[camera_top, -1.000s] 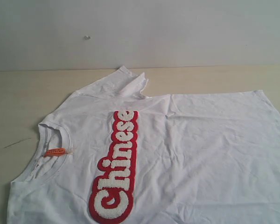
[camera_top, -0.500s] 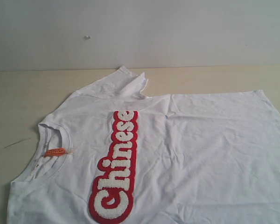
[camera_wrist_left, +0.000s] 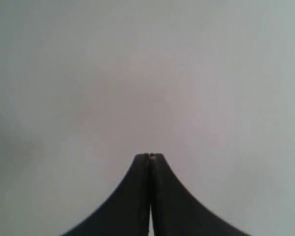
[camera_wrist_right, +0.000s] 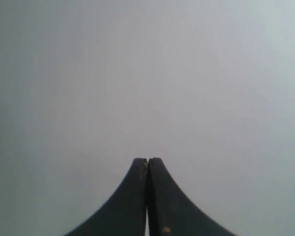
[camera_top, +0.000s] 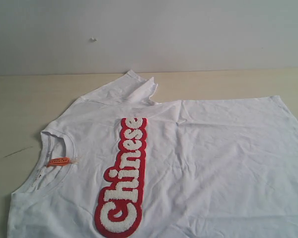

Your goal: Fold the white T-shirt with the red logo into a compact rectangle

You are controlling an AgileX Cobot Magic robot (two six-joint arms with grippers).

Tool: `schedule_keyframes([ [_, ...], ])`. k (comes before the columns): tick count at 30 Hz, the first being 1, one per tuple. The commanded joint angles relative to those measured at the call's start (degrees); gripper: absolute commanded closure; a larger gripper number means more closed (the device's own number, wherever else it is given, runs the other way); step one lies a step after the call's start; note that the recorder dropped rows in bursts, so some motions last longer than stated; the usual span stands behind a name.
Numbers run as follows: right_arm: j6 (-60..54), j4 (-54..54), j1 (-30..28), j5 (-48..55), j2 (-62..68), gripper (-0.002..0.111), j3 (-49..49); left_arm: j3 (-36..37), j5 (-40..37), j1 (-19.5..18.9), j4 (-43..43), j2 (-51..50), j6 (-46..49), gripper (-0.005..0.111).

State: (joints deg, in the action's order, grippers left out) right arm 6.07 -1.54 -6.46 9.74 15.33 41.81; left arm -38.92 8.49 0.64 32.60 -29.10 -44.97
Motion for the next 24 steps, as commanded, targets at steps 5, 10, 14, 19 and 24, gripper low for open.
schedule_keyframes([
  [5, -7.52, 4.26, 0.16, 11.50, 15.62, 0.108, 6.64, -3.33, -10.94, 1.68, 3.30, -15.74, -4.69, 0.107],
  [10, -8.04, 2.97, 0.16, 20.15, 29.33, 0.108, 10.90, -3.45, -17.42, 8.83, 5.26, -27.37, 4.19, 0.107],
  [14, -11.18, 2.72, 0.16, 25.83, 38.91, 0.108, 14.41, -5.83, -22.86, 14.37, 1.60, -38.23, 16.55, 0.107],
  [19, -18.71, -2.59, 0.16, 32.75, 49.66, 0.108, 20.51, -15.55, -34.65, 16.12, -32.60, -50.27, 58.33, 0.107],
  [24, -33.25, -2.59, 0.81, 48.46, 57.88, 0.108, 27.58, -30.68, -67.92, 15.97, -55.28, -61.15, 97.68, 0.107],
])
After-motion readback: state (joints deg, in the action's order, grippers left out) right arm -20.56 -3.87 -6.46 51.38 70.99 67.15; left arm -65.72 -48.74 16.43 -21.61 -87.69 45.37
